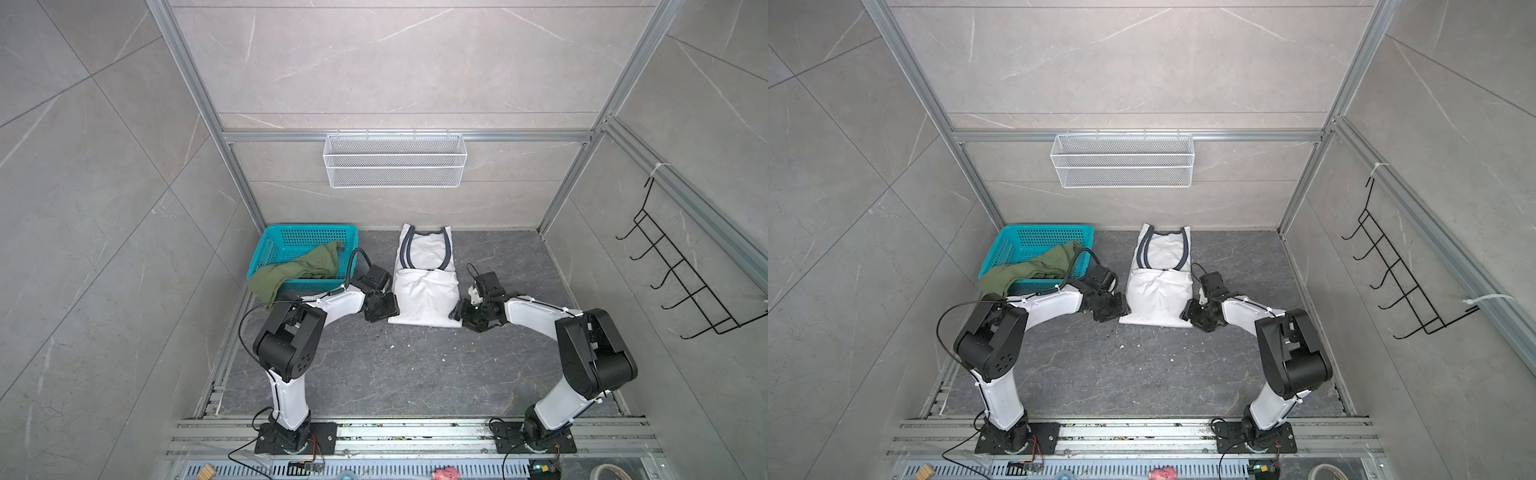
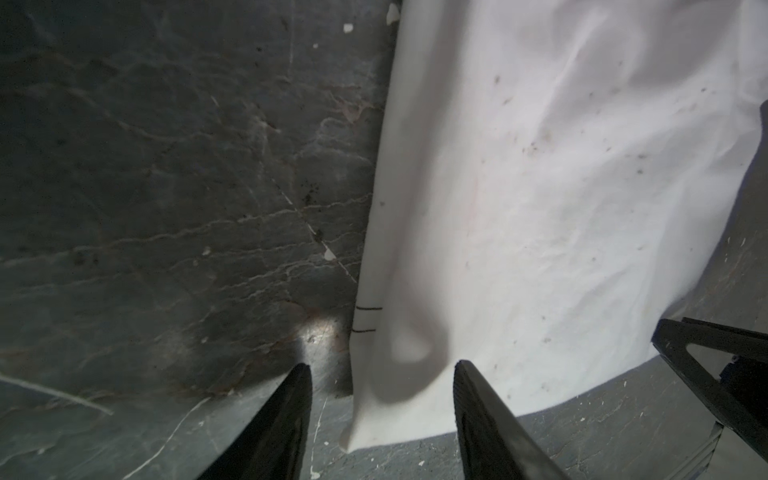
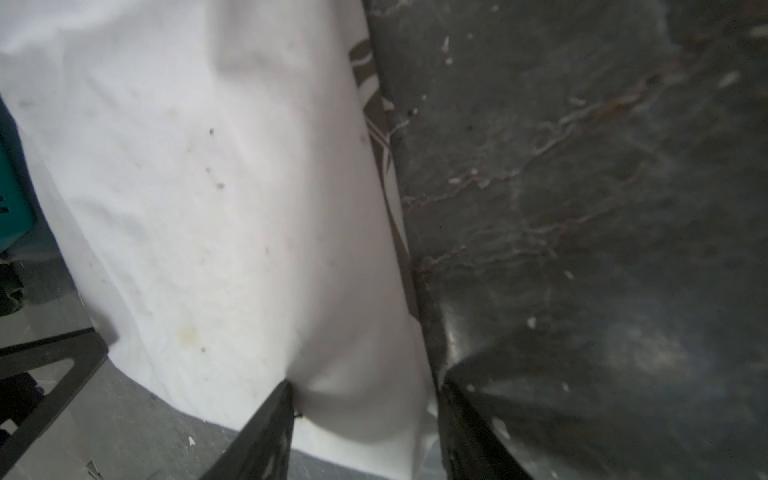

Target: Fold and stack the tank tops

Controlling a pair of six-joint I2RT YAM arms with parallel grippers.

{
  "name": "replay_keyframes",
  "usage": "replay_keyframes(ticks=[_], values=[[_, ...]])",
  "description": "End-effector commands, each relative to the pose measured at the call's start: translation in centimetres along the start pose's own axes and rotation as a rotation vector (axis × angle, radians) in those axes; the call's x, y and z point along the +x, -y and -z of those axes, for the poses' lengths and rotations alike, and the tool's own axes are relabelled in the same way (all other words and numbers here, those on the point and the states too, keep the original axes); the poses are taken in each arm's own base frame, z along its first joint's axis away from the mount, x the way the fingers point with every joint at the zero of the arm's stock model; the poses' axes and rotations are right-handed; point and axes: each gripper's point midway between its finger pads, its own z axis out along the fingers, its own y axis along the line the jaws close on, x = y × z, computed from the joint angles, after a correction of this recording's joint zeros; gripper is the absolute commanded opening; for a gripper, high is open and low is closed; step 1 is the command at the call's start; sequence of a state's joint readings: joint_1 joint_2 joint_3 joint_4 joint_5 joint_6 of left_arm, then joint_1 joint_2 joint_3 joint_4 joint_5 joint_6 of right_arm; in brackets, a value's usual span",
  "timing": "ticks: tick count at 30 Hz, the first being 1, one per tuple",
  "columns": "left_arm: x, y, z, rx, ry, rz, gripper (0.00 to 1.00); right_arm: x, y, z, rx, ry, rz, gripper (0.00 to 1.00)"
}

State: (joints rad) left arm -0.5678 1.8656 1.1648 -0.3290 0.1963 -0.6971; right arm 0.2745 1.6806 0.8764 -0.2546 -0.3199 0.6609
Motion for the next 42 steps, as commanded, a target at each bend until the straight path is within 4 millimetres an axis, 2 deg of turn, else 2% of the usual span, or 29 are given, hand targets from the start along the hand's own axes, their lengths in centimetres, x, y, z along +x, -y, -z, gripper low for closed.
replay_keyframes(ticks=[1, 7, 13, 17, 20, 22, 27, 32, 34, 38, 42], values=[[1.0, 0.0, -0.4, 0.014, -0.028, 0.026, 0.56, 3.3, 3.1, -1.8, 0.084, -0.101, -0.043, 0.54], [2.2, -0.2, -0.8, -0.006, -0.050, 0.032, 0.50, 4.5, 3.8, -1.7, 0.109, -0.111, -0.048, 0.42], [2.7, 0.4, -0.7, 0.009, -0.044, 0.026, 0.31, 4.5, 3.1, -1.0, 0.094, -0.094, -0.044, 0.31], [2.8, 1.1, 0.6, 0.020, -0.010, 0.011, 0.15, 4.6, 2.8, 0.3, 0.095, -0.071, -0.032, 0.18], [3.2, 1.6, 2.3, 0.028, 0.030, -0.004, 0.05, 5.2, 2.7, 1.7, 0.101, -0.062, -0.023, 0.10], [3.9, 1.9, 3.4, 0.030, 0.055, -0.020, 0.00, 5.8, 2.8, 2.8, 0.119, -0.056, -0.015, 0.09], [7.0, 2.7, 7.1, 0.012, 0.104, -0.073, 0.00, 8.3, 2.7, 7.0, 0.126, -0.043, 0.007, 0.08], [10.4, 4.0, 12.0, 0.050, 0.166, -0.093, 0.00, 10.8, 2.0, 12.1, 0.103, -0.022, 0.033, 0.08], [11.2, 4.8, 14.0, 0.081, 0.190, -0.097, 0.00, 11.3, 1.2, 14.0, 0.074, -0.009, 0.041, 0.08], [11.4, 7.0, 18.2, 0.174, 0.254, -0.086, 0.00, 11.0, -0.8, 17.5, 0.016, 0.031, 0.056, 0.09], [10.2, 8.9, 20.8, 0.216, 0.298, -0.083, 0.00, 9.3, -3.6, 19.2, -0.042, 0.067, 0.074, 0.09]])
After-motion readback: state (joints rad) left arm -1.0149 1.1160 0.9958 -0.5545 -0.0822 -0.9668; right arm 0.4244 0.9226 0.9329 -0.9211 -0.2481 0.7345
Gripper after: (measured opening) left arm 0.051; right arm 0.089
